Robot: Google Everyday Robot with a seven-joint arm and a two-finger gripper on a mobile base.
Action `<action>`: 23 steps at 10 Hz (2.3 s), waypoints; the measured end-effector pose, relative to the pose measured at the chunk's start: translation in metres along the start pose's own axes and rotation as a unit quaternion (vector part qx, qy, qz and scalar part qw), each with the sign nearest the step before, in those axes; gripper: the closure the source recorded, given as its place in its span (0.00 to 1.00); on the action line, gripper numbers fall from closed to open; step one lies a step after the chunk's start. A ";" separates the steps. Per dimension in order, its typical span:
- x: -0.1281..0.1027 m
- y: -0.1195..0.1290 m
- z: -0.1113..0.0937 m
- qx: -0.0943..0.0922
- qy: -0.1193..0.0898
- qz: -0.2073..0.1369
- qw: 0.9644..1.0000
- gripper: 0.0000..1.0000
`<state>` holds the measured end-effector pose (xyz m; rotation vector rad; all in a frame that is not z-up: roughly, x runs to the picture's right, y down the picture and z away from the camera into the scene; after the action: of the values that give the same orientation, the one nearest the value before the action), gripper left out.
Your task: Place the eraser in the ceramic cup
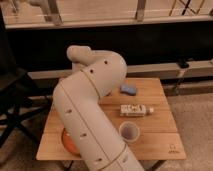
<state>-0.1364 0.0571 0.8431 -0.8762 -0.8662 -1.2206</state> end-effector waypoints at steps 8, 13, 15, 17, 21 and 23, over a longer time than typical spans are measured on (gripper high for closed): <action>0.007 -0.008 0.003 -0.024 0.043 -0.067 0.997 0.20; 0.018 -0.014 0.001 -0.022 0.057 -0.101 0.993 0.20; 0.025 -0.016 -0.001 -0.017 0.063 -0.117 0.991 0.20; 0.032 -0.017 -0.001 -0.012 0.061 -0.139 0.988 0.20; 0.045 -0.022 0.001 -0.023 0.061 -0.174 0.982 0.20; 0.050 -0.026 0.003 -0.029 0.064 -0.188 0.980 0.20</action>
<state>-0.1560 0.0361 0.8924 -0.6892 -0.9213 -1.6197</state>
